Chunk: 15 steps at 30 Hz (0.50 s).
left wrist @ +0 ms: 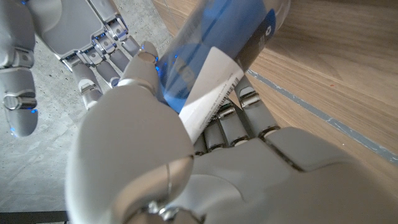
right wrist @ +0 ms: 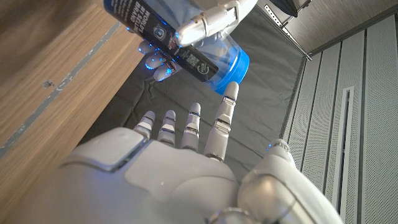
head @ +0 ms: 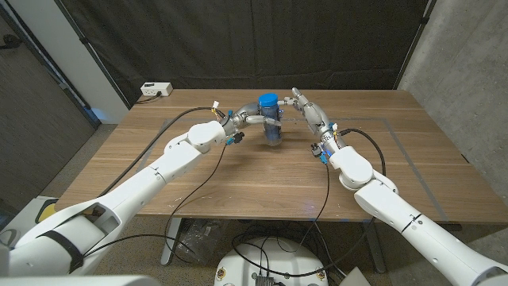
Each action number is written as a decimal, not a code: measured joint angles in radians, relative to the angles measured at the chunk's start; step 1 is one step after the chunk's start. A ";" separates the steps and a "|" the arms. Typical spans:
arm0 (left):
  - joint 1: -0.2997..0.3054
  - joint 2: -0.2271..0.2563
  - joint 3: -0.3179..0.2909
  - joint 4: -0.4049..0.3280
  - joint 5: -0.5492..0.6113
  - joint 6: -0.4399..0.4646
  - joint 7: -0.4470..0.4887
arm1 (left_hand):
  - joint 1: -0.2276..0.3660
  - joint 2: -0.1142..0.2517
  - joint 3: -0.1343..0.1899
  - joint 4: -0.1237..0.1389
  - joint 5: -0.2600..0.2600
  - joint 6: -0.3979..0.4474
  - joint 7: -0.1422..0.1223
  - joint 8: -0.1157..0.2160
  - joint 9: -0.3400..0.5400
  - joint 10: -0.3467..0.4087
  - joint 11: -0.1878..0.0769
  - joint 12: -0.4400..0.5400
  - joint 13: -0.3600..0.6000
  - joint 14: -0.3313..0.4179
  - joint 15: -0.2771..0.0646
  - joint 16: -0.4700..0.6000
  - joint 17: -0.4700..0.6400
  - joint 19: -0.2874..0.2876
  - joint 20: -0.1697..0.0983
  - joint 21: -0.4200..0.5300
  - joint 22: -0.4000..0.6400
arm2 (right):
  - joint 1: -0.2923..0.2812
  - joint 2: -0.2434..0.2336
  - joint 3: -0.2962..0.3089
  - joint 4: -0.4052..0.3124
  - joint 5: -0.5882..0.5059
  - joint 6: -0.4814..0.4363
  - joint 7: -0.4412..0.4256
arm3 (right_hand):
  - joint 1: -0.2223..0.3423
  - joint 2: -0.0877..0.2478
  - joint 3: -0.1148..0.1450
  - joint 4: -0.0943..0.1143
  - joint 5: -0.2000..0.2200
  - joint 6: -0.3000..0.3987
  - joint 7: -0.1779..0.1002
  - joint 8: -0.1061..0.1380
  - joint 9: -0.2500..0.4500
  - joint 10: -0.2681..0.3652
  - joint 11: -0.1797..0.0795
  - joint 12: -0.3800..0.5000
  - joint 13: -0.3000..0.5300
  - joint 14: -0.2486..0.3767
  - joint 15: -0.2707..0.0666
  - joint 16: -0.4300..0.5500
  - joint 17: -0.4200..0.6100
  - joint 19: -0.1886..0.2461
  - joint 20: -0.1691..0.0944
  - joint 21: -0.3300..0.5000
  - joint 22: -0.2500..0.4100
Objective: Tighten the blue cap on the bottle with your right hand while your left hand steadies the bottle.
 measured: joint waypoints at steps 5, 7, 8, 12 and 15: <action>0.001 -0.001 0.001 -0.003 0.001 0.003 0.006 | 0.000 0.000 0.000 0.000 0.000 0.000 0.000 0.000 0.000 -0.001 0.000 0.000 0.000 0.000 0.000 0.000 0.000 0.000 0.000 -0.002 0.000 | -0.010 -0.006 0.009 -0.008 0.008 0.000 -0.001 | 0.000 0.000 -0.003 0.003 0.000 -0.110 0.026 -0.051 0.000 -0.014 0.026 -0.006 0.002 0.004 0.005 0.000 0.000 0.018 -0.003 0.000 0.000; 0.001 -0.001 0.001 -0.003 0.001 0.003 0.008 | 0.000 0.000 0.000 0.000 0.000 0.000 0.000 0.000 0.000 -0.001 0.000 0.000 0.000 0.000 0.000 0.000 0.000 0.000 0.000 -0.002 0.000 | -0.011 -0.007 0.010 -0.009 0.008 0.000 -0.001 | 0.000 0.000 -0.003 0.003 0.000 -0.156 0.040 -0.067 0.000 -0.022 0.040 -0.009 0.003 0.005 0.005 0.000 0.000 0.022 0.000 0.000 0.000; 0.001 -0.001 0.001 -0.003 0.002 0.003 0.011 | 0.000 0.000 0.000 0.000 0.000 0.000 0.000 0.000 0.000 -0.001 0.000 0.000 0.000 0.000 0.000 0.000 0.000 0.000 0.000 -0.002 0.000 | -0.012 -0.007 0.012 -0.009 0.008 0.000 -0.001 | 0.000 0.000 -0.003 0.003 0.000 -0.172 0.046 -0.072 0.001 -0.026 0.043 -0.009 0.003 0.003 0.008 0.000 0.000 0.023 0.002 0.000 0.000; 0.012 0.000 0.001 -0.016 0.004 0.003 0.020 | 0.000 0.000 0.000 0.000 0.000 0.000 0.000 0.000 0.000 -0.001 0.000 0.000 0.000 0.000 0.000 0.000 0.000 0.000 0.000 -0.003 -0.001 | -0.011 -0.007 0.013 -0.009 0.018 -0.017 -0.002 | 0.000 0.000 -0.003 0.003 0.000 -0.208 0.051 -0.077 0.003 -0.029 0.047 -0.016 0.003 -0.001 0.012 0.000 0.000 0.023 0.002 0.000 0.000; 0.020 0.003 0.001 -0.026 0.006 0.002 0.027 | 0.000 0.000 0.000 0.000 0.000 0.000 0.000 0.000 0.000 -0.001 0.000 0.000 0.000 0.000 0.000 0.000 0.000 0.000 0.000 -0.004 -0.001 | -0.001 -0.003 0.010 -0.001 0.020 -0.022 0.000 | 0.000 0.000 -0.003 0.003 0.000 -0.226 0.054 -0.082 0.003 -0.043 0.053 -0.016 0.003 -0.004 0.015 -0.002 0.000 0.023 0.002 0.000 0.000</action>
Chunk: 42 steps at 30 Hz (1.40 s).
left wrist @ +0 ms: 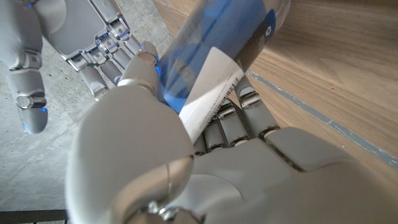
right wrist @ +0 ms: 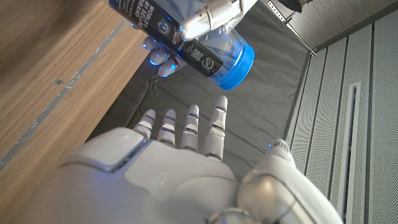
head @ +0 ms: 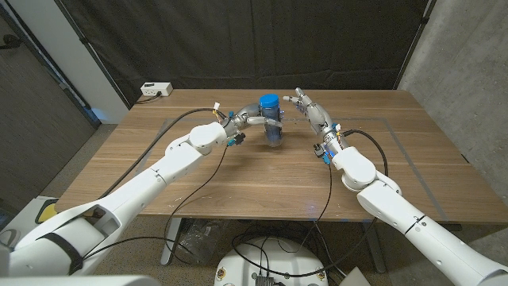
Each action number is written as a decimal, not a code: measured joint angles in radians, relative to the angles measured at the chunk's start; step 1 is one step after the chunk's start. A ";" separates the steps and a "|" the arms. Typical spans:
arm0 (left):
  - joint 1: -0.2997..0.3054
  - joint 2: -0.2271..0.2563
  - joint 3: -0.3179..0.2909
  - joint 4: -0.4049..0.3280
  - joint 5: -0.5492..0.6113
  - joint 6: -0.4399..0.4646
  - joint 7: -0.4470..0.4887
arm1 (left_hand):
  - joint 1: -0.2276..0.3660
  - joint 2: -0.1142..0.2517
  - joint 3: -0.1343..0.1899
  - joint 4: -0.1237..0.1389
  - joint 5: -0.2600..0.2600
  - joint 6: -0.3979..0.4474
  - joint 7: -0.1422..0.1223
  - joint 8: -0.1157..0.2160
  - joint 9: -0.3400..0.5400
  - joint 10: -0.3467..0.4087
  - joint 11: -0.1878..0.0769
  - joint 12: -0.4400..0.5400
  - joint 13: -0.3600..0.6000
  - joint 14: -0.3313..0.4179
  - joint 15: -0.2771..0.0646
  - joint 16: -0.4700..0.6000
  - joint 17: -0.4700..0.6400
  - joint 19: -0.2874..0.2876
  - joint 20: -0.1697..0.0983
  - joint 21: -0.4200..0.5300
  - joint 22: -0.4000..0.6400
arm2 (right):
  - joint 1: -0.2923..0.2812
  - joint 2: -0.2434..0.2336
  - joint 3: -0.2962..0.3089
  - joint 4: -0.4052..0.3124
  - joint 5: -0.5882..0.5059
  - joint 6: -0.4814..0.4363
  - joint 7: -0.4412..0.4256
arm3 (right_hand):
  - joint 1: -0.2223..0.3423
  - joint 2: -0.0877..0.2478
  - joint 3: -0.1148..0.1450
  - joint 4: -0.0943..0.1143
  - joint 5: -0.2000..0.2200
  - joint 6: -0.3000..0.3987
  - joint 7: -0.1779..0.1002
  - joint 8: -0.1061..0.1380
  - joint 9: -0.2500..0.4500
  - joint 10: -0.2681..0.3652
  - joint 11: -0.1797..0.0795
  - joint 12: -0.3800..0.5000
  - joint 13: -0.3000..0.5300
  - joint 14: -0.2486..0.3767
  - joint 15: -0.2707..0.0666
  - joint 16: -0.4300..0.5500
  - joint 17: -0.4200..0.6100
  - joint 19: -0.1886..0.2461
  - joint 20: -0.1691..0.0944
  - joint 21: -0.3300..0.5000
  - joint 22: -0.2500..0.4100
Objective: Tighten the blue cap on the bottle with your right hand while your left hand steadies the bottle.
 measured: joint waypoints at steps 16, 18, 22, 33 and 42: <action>0.028 0.018 -0.007 -0.054 0.009 0.009 0.023 | 0.000 0.000 0.018 0.010 0.000 0.000 0.000 0.000 0.000 0.000 0.000 0.000 0.000 0.000 0.000 0.000 0.000 -0.005 0.005 -0.004 0.001 | 0.068 0.036 -0.044 0.060 -0.009 0.001 0.028 | 0.000 0.000 0.000 0.000 0.000 -0.039 -0.025 0.000 0.000 -0.016 0.010 -0.010 0.000 -0.014 -0.014 -0.003 0.000 0.000 0.000 0.000 -0.003; 0.029 0.020 -0.007 -0.057 0.010 0.010 0.024 | 0.000 0.000 0.018 0.010 0.000 0.000 0.000 0.000 0.000 0.000 0.000 0.000 0.000 0.000 0.000 0.000 0.000 -0.005 0.005 -0.004 0.001 | 0.075 0.039 -0.049 0.065 -0.014 0.001 0.035 | 0.000 0.000 0.000 0.000 0.000 -0.039 -0.025 0.000 0.000 -0.018 0.008 -0.010 0.000 -0.014 -0.014 -0.003 0.000 0.000 0.000 0.000 -0.003; 0.031 0.024 -0.008 -0.064 0.011 0.016 0.024 | 0.000 0.000 0.018 0.010 0.000 0.000 0.000 0.000 0.000 0.000 0.000 0.000 0.000 0.000 0.000 0.000 0.000 -0.005 0.005 -0.005 0.003 | 0.083 0.042 -0.055 0.067 -0.017 0.001 0.040 | 0.000 0.000 0.000 0.000 0.000 -0.033 -0.030 0.005 0.000 -0.018 0.008 -0.010 0.000 -0.016 -0.012 -0.003 0.000 0.000 0.000 0.000 -0.003; 0.031 0.025 -0.010 -0.064 0.009 0.017 0.023 | 0.000 0.000 0.018 0.010 0.000 0.000 0.000 0.000 0.000 0.002 -0.002 0.000 0.000 0.000 0.000 0.000 0.000 -0.007 0.007 -0.010 0.005 | 0.091 0.043 -0.057 0.068 -0.008 -0.004 0.047 | 0.000 0.000 0.000 0.000 0.000 0.098 -0.053 0.067 0.010 -0.008 0.013 -0.005 0.000 -0.016 -0.013 -0.003 0.000 0.005 -0.006 0.000 -0.003; 0.029 0.021 -0.014 -0.049 0.003 0.001 0.021 | 0.000 0.000 0.019 0.011 0.000 0.000 0.000 0.000 0.000 0.004 -0.004 0.000 0.000 0.000 0.000 0.000 0.000 -0.009 0.009 -0.005 0.005 | 0.094 0.041 -0.059 0.066 -0.004 -0.011 0.052 | 0.000 0.000 0.000 0.000 0.000 0.134 -0.046 0.079 0.013 0.004 0.014 -0.005 0.000 -0.016 -0.013 -0.003 0.000 0.005 -0.006 0.000 -0.003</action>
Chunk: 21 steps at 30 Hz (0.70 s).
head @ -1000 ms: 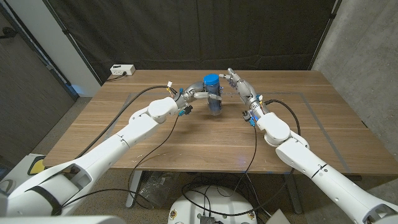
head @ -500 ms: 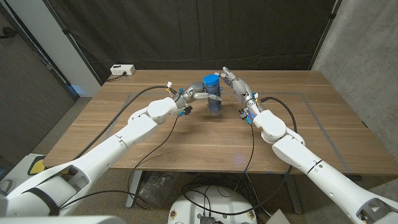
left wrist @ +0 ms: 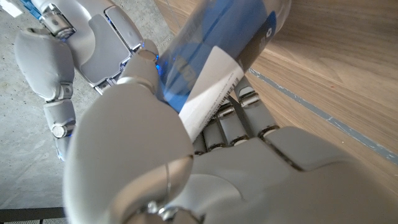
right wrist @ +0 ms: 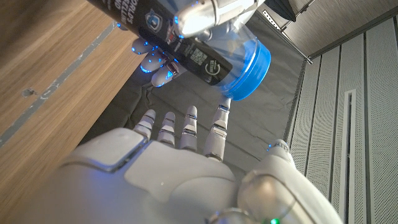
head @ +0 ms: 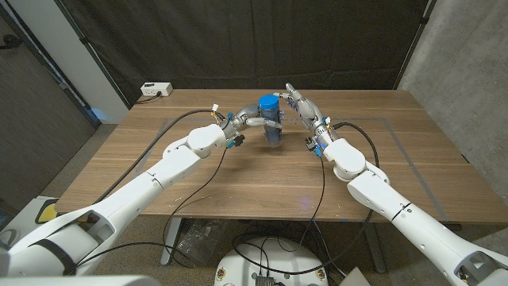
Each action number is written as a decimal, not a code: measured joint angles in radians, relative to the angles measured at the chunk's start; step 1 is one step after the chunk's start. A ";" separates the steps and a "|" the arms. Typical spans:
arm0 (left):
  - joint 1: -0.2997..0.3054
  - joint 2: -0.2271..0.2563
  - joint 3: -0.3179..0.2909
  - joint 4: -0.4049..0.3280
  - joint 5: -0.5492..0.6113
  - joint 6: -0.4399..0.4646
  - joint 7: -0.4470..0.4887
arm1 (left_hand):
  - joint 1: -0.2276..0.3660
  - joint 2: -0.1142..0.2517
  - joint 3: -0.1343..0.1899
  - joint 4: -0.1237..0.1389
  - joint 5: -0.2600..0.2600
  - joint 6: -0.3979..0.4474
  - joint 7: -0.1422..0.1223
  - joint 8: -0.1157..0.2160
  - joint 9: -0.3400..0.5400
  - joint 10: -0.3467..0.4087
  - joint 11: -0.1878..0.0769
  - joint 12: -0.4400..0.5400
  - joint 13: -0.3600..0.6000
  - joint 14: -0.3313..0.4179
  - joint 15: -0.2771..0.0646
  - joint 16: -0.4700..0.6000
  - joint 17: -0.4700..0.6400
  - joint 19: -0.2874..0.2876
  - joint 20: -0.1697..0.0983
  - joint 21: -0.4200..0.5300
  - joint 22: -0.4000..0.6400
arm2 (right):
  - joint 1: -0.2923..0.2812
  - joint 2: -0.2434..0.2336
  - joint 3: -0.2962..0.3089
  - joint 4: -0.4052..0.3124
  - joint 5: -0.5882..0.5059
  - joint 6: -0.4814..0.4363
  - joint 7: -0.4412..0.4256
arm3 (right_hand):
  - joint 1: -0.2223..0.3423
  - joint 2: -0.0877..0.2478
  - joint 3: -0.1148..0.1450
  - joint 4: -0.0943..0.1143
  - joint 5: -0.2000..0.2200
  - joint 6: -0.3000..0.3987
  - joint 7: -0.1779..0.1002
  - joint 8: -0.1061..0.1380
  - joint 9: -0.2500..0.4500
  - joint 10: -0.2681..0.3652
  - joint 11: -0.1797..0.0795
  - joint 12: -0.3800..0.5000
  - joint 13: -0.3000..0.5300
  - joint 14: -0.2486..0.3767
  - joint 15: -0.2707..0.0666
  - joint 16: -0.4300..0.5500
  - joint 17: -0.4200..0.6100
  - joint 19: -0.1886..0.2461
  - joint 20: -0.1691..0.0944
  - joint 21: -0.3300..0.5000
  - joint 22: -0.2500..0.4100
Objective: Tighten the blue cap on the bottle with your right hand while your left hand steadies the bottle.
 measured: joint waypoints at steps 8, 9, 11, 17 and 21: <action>-0.006 -0.005 -0.004 0.022 -0.008 -0.013 -0.009 | 0.000 0.000 0.007 -0.007 0.000 0.001 0.001 0.000 0.000 0.000 0.000 0.000 0.000 0.010 0.001 0.001 0.002 0.003 -0.003 0.000 -0.001 | 0.000 -0.002 0.000 -0.002 0.002 -0.002 0.000 | 0.000 0.000 0.000 0.000 0.000 0.007 0.004 0.018 0.000 0.008 -0.001 0.008 0.000 0.000 0.000 0.000 0.000 0.000 0.000 0.000 0.000; -0.006 -0.005 -0.004 0.022 -0.008 -0.013 -0.009 | 0.000 0.000 0.010 -0.010 0.000 0.001 0.001 0.000 0.000 0.000 0.000 0.000 0.000 0.013 -0.002 0.003 0.002 0.003 -0.002 0.003 -0.001 | 0.000 -0.002 0.000 -0.002 0.002 -0.002 0.000 | 0.000 0.000 0.000 0.000 0.000 0.007 0.004 0.018 0.000 0.011 -0.004 0.008 0.000 0.000 0.000 0.000 0.000 0.000 0.000 0.000 0.000; -0.011 -0.007 -0.004 0.030 -0.011 -0.015 -0.017 | 0.000 0.000 0.010 -0.010 0.000 0.002 0.002 0.000 0.000 0.000 0.000 0.000 0.000 0.020 -0.005 0.005 0.002 0.003 -0.002 0.006 -0.001 | -0.003 -0.003 0.000 -0.002 0.006 -0.002 0.000 | 0.000 0.000 0.000 0.000 0.000 0.007 0.004 0.018 0.000 0.012 -0.005 0.008 0.000 0.000 0.000 0.000 0.000 0.000 0.000 0.000 0.000; -0.016 -0.010 -0.004 0.038 -0.016 -0.016 -0.029 | 0.000 0.000 0.014 -0.014 0.000 0.002 0.002 0.000 0.000 -0.001 0.001 0.000 0.000 0.020 -0.005 0.005 0.002 0.007 -0.002 0.006 -0.003 | -0.011 -0.008 0.005 -0.004 0.009 -0.002 0.000 | 0.000 0.000 0.000 0.000 0.000 0.013 -0.002 0.018 0.000 0.021 -0.007 0.008 0.000 0.000 0.000 0.000 0.000 0.000 0.000 0.000 0.000; -0.024 -0.014 -0.001 0.048 -0.017 -0.017 -0.034 | 0.000 0.000 0.014 -0.014 0.000 0.002 0.002 0.000 0.000 -0.001 0.001 0.000 0.000 0.020 -0.005 0.005 0.002 0.007 -0.002 0.006 -0.004 | -0.015 -0.009 0.010 -0.003 0.020 -0.002 0.001 | 0.000 0.000 0.000 0.000 0.000 0.016 -0.005 0.023 0.000 0.021 -0.007 0.015 0.000 0.005 -0.005 0.000 0.000 0.000 0.000 0.000 0.000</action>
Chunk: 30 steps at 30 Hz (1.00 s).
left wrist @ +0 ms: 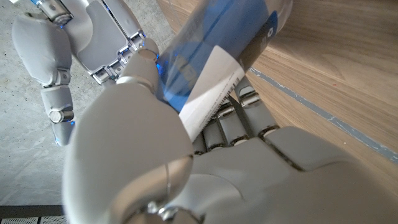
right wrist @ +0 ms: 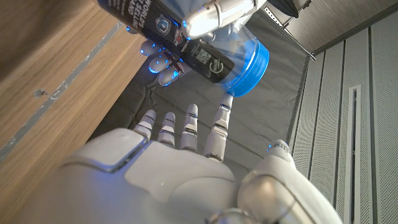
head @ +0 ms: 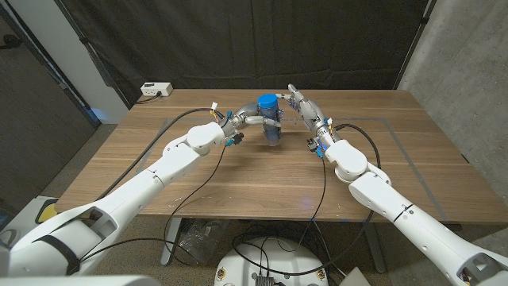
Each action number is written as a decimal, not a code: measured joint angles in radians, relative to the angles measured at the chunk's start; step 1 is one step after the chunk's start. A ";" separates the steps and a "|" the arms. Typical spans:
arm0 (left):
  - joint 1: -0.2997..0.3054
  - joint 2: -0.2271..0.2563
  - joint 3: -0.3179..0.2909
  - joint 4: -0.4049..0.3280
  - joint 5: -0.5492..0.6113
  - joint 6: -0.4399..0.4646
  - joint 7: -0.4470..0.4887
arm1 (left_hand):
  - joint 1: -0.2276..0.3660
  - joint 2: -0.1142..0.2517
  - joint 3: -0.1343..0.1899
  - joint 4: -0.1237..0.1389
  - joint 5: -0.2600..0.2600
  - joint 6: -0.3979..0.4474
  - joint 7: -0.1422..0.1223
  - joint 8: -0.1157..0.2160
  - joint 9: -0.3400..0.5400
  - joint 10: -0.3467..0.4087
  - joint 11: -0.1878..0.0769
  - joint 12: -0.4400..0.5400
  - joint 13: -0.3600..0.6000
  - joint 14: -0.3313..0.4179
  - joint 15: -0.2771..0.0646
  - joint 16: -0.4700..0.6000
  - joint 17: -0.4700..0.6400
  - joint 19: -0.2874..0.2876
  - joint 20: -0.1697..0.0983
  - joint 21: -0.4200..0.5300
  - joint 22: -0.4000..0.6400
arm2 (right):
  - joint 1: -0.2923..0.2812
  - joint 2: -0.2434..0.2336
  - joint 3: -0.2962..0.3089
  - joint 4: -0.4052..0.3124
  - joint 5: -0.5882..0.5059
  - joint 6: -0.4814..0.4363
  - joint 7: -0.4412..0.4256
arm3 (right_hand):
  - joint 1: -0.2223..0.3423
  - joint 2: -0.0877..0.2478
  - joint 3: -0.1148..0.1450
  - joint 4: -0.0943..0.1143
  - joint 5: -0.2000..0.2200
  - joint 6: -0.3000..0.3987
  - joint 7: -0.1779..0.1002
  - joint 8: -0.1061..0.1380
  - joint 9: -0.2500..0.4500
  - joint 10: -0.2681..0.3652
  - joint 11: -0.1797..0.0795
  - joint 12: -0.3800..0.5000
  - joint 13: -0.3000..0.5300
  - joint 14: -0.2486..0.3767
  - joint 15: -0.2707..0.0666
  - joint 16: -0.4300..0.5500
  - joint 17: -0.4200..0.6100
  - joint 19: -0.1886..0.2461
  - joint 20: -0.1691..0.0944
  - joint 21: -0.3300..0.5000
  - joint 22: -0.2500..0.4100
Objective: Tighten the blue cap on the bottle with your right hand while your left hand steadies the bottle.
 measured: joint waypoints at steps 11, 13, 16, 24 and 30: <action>-0.008 -0.006 0.004 0.008 -0.001 0.011 0.004 | 0.000 0.000 0.000 0.000 0.000 -0.004 0.004 -0.002 0.000 -0.001 0.001 0.000 0.000 0.000 0.000 0.000 0.000 0.000 0.000 -0.001 -0.002 | -0.009 -0.004 0.009 0.001 0.026 0.024 0.013 | 0.008 0.008 0.000 0.000 0.000 0.066 -0.005 0.000 0.001 0.007 -0.007 0.001 0.000 0.000 0.000 0.000 0.000 0.000 0.000 0.000 0.000; -0.010 -0.007 0.006 0.008 -0.001 0.018 0.006 | 0.000 0.000 0.000 0.000 0.000 -0.004 0.004 -0.002 0.000 -0.002 0.002 0.000 0.000 0.000 0.000 0.000 0.000 0.000 0.000 -0.001 -0.001 | -0.012 -0.006 0.011 -0.003 0.027 0.028 0.013 | 0.008 0.008 0.000 0.000 0.000 0.084 -0.012 0.005 0.005 0.007 -0.007 0.001 0.000 0.000 0.000 0.000 0.000 0.000 0.000 0.000 0.000; -0.011 -0.007 0.007 0.007 -0.002 0.026 0.008 | 0.000 0.000 0.000 0.000 0.000 -0.004 0.004 -0.002 0.000 -0.002 0.001 0.000 0.000 0.000 0.000 0.000 0.000 0.000 0.000 -0.001 -0.001 | -0.020 -0.010 0.014 -0.013 0.027 0.033 0.014 | 0.013 0.013 0.003 -0.003 0.000 0.090 -0.014 0.013 0.007 0.009 -0.009 0.001 0.000 0.000 0.000 0.000 0.000 0.000 0.000 0.000 0.000; -0.020 -0.007 0.014 0.001 -0.002 0.047 0.001 | 0.000 0.000 0.000 0.000 0.000 -0.004 0.004 -0.002 0.000 0.002 -0.002 0.000 0.000 0.000 0.000 0.000 0.000 0.000 0.000 -0.001 0.000 | -0.039 -0.019 0.023 -0.032 0.023 0.050 0.014 | 0.018 0.018 0.010 -0.001 0.000 0.092 -0.018 0.010 -0.002 0.016 -0.016 0.001 0.000 0.005 0.002 0.000 -0.002 0.000 0.000 0.000 0.000; -0.025 -0.007 0.018 0.000 -0.002 0.054 -0.003 | 0.000 0.000 0.000 0.000 0.000 -0.004 0.004 -0.002 0.000 0.002 -0.002 0.000 0.000 0.000 0.000 0.000 0.000 -0.001 0.000 -0.001 0.000 | -0.055 -0.030 0.033 -0.050 0.016 0.056 0.006 | 0.019 0.019 0.014 -0.006 0.000 0.091 -0.018 0.006 -0.001 0.018 -0.018 0.001 0.000 0.009 -0.001 0.000 -0.002 0.001 0.001 0.000 0.000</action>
